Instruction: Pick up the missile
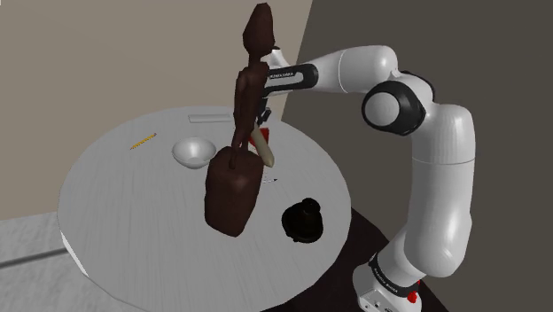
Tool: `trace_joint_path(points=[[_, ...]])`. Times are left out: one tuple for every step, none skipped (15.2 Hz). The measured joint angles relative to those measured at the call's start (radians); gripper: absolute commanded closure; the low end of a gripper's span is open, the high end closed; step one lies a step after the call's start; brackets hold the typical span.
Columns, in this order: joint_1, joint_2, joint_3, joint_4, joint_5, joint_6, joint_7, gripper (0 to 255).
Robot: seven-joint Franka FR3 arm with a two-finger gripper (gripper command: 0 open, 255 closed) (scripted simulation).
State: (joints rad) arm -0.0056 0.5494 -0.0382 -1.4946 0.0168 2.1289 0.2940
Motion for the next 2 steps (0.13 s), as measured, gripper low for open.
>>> trace_joint_path(points=[[0.0,-0.003,0.0,0.011,0.0,-0.013,0.001,255],[0.001,-0.005,0.0,0.014,-0.001,-0.019,0.002,255]])
